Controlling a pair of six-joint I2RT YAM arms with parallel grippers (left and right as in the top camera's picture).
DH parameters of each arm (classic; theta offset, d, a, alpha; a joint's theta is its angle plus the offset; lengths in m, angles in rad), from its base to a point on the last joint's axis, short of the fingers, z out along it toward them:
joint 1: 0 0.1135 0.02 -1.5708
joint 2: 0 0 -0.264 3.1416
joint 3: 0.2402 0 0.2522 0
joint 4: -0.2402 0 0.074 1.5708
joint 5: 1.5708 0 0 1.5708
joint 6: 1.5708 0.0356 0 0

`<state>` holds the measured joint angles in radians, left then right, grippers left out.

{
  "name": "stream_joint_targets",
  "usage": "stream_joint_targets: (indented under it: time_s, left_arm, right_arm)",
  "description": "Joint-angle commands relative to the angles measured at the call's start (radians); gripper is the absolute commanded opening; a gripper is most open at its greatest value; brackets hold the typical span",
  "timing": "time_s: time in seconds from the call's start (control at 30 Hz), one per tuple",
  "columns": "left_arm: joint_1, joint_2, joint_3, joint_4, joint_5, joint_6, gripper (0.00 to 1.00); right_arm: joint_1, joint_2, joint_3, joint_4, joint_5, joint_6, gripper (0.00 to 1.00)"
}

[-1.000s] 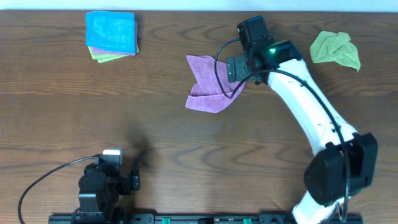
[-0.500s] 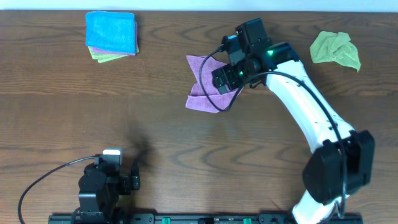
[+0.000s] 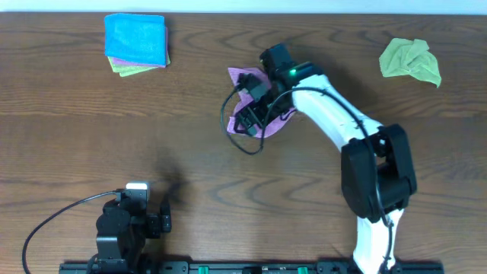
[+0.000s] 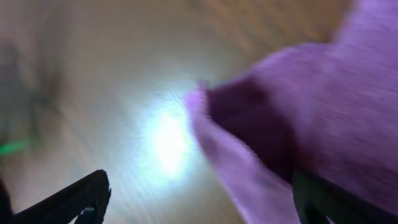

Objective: Fold the cloth

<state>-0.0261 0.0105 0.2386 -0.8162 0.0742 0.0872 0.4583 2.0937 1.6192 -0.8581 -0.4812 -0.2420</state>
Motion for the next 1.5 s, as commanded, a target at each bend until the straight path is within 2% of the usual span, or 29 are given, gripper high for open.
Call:
stream_joint_targets:
  time_s: [0.0, 0.13, 0.43, 0.63, 1.03, 1.07, 1.1, 1.17, 1.2, 1.23, 1.27, 1.37, 1.47]
  left_arm:
    - [0.006, -0.007, -0.007, -0.043, -0.029, 0.040, 0.95]
    - [0.006, -0.007, -0.007, -0.043, -0.029, 0.040, 0.95]
    - [0.006, -0.007, -0.007, -0.043, -0.029, 0.040, 0.95]
    - [0.006, -0.007, -0.007, -0.043, -0.029, 0.040, 0.95]
    - [0.006, -0.007, -0.007, -0.043, -0.029, 0.040, 0.95]
    - [0.006, -0.007, -0.007, -0.043, -0.029, 0.040, 0.95]
    - [0.006, -0.007, -0.007, -0.043, -0.029, 0.040, 0.95]
    - [0.006, -0.007, -0.007, -0.043, -0.029, 0.040, 0.95]
    - [0.006, -0.007, -0.007, -0.043, -0.029, 0.040, 0.95]
    - [0.006, -0.007, -0.007, -0.043, -0.029, 0.040, 0.95]
    - [0.006, -0.007, -0.007, -0.043, -0.029, 0.040, 0.95]
    - [0.006, -0.007, -0.007, -0.043, -0.029, 0.040, 0.95]
    - [0.006, -0.007, -0.007, -0.043, -0.029, 0.040, 0.95]
  right_arm:
    - [0.043, 0.013, -0.006, -0.002, -0.035, -0.025, 0.91]
    - [0.074, 0.032, -0.006, 0.000, 0.029, -0.025, 0.86]
    - [0.072, 0.035, -0.006, 0.072, 0.137, -0.026, 0.87]
    - [0.072, 0.035, -0.006, 0.134, 0.162, -0.028, 0.86]
    - [0.071, 0.069, -0.006, 0.122, 0.167, -0.028, 0.80]
    - [0.071, 0.080, -0.006, 0.118, 0.166, -0.028, 0.78]
    - [0.071, 0.085, -0.006, 0.113, 0.166, -0.028, 0.68]
    - [0.071, 0.092, -0.006, 0.106, 0.166, -0.019, 0.37]
    - [0.071, 0.090, -0.005, 0.105, 0.163, -0.005, 0.25]
    - [0.071, 0.082, -0.005, 0.105, 0.163, 0.018, 0.06]
    - [0.071, 0.076, -0.005, 0.104, 0.163, 0.029, 0.01]
    - [0.078, 0.050, -0.003, 0.093, 0.143, 0.055, 0.01]
    - [0.095, 0.003, -0.001, 0.038, 0.033, 0.055, 0.01]
